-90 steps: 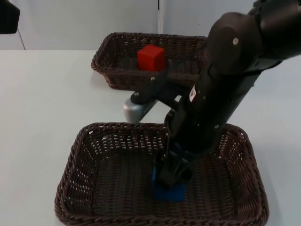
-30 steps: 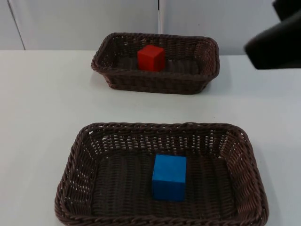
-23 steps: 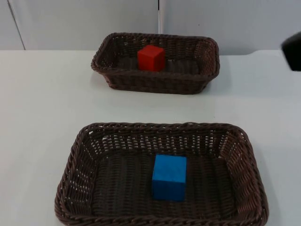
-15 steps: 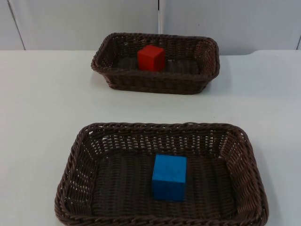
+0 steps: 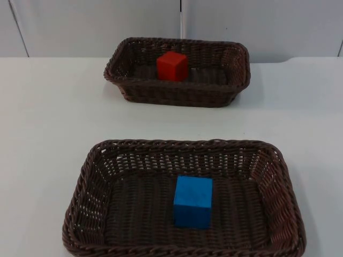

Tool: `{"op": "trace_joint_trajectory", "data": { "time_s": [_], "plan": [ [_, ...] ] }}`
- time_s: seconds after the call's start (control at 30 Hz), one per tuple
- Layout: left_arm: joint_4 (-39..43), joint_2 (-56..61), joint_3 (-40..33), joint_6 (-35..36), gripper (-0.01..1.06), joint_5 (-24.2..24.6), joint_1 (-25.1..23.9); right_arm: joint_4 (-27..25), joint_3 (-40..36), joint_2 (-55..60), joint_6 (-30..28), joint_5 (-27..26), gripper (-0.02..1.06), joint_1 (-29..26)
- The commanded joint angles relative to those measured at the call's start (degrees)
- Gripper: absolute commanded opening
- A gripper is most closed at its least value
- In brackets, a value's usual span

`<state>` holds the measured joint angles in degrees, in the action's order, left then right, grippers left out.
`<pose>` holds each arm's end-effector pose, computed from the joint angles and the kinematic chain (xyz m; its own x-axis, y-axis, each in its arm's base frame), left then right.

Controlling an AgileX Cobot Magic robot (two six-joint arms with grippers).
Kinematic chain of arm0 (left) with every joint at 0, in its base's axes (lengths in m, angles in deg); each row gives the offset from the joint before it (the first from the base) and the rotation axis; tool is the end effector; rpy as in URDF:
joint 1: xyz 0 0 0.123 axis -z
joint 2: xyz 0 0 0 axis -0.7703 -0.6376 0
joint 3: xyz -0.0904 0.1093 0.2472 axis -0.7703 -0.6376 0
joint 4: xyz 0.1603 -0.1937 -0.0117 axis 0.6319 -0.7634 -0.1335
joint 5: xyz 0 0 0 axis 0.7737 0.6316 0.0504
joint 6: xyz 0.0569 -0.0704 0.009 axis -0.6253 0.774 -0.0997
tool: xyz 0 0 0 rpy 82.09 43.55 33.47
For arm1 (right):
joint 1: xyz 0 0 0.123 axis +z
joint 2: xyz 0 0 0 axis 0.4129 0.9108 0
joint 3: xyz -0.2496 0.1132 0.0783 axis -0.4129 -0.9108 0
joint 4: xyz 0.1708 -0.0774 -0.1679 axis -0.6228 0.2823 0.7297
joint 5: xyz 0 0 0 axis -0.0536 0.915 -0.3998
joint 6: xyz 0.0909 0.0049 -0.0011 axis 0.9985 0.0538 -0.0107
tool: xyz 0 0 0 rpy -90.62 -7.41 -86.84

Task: Pick up one cube with the left hand and place it into the upper basket. Pick up one cube with the right hand and place it into the lower basket.

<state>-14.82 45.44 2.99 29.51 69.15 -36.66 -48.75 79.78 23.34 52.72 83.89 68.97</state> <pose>-0.0166 -0.0119 0.3534 -0.1918 0.1704 -0.9665 0.4207 0.9040 0.0759 0.0685 0.0829 0.3336 -0.1225 -0.3640 -0.9233 -0.8092 0.5753 -0.1195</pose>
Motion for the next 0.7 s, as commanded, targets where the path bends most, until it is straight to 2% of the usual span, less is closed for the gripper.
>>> {"op": "trace_joint_trajectory", "data": {
  "time_s": [0.0,0.13,0.23,0.5,0.6,0.67],
  "plan": [
    [2.7,1.5,-0.2,2.9,1.05,2.0,0.2,1.0,-0.5,-1.5,1.2,0.6,0.72,0.1],
    [6.6,4.4,-0.2,6.1,1.05,5.1,0.2,3.5,-0.6,-4.8,3.9,3.7,0.72,0.1],
    [9.1,6.1,-0.2,8.3,1.05,5.4,0.2,5.1,-0.6,-7.0,6.2,5.5,0.72,0.1],
    [9.7,6.9,-0.2,10.2,1.05,6.6,0.2,12.2,-0.6,-13.9,14.2,10.5,0.72,0.1],
    [9.7,6.9,-1.7,10.4,1.05,6.0,0.2,13.6,-0.6,-15.5,15.8,11.6,0.72,0.1],
    [9.7,6.9,-5.6,11.1,1.05,5.3,0.2,14.9,-0.6,-18.0,17.5,13.4,0.72,0.1]
  ]
}}
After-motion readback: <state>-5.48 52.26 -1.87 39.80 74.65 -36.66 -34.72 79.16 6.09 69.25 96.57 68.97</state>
